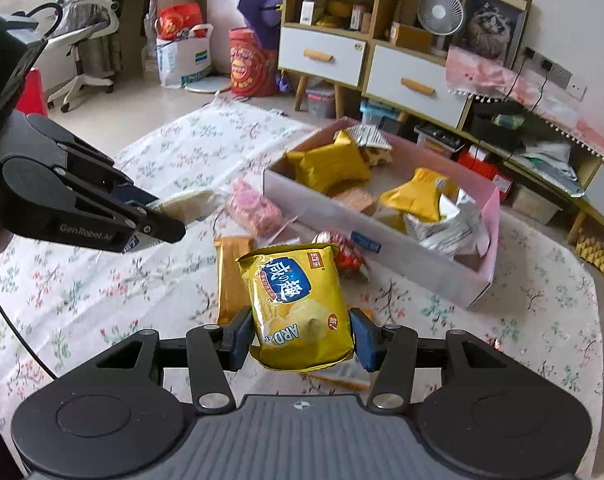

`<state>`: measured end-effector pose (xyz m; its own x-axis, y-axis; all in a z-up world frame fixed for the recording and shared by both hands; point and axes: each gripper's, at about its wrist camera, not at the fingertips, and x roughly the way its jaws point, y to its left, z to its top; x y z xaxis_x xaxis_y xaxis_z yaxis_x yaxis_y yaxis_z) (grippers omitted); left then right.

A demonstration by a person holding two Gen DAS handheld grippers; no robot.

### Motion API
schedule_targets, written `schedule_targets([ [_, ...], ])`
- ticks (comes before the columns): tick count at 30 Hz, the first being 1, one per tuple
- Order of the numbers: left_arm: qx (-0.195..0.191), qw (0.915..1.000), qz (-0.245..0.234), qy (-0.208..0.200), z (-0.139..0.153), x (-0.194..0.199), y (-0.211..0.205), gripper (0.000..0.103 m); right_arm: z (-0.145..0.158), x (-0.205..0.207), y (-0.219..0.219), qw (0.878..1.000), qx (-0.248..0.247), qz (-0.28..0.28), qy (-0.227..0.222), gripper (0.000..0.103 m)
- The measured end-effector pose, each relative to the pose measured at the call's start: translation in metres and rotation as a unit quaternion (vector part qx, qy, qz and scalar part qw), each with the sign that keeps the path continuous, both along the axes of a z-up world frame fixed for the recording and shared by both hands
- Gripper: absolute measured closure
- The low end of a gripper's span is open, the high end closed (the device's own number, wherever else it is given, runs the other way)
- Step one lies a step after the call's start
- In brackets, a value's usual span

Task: Organize snacks
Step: 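Lift the white bar and yellow chip bag off the table with both grippers, then carry the white bar and yellow chip bag into the pink box and release them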

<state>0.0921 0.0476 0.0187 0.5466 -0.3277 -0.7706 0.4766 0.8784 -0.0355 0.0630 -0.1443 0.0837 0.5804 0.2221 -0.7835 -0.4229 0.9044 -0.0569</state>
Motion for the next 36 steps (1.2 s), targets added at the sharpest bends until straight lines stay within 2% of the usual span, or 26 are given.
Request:
schedule_targets([
  [18,-0.032,0.9995,0.001,0.002,0.001,0.035,-0.018,0.087,-0.011,0.029,-0.007,0.999,-0.003,-0.043,0.003,0.073],
  [31,-0.061,0.9981,0.012,-0.006,0.011,0.059,-0.024,0.087,-0.004,0.058,-0.026,0.997,0.012,-0.079,0.000,0.073],
  [36,-0.044,0.9987,0.008,-0.024,0.025,0.077,-0.035,0.087,0.002,0.071,-0.029,0.996,0.016,-0.083,-0.002,0.073],
])
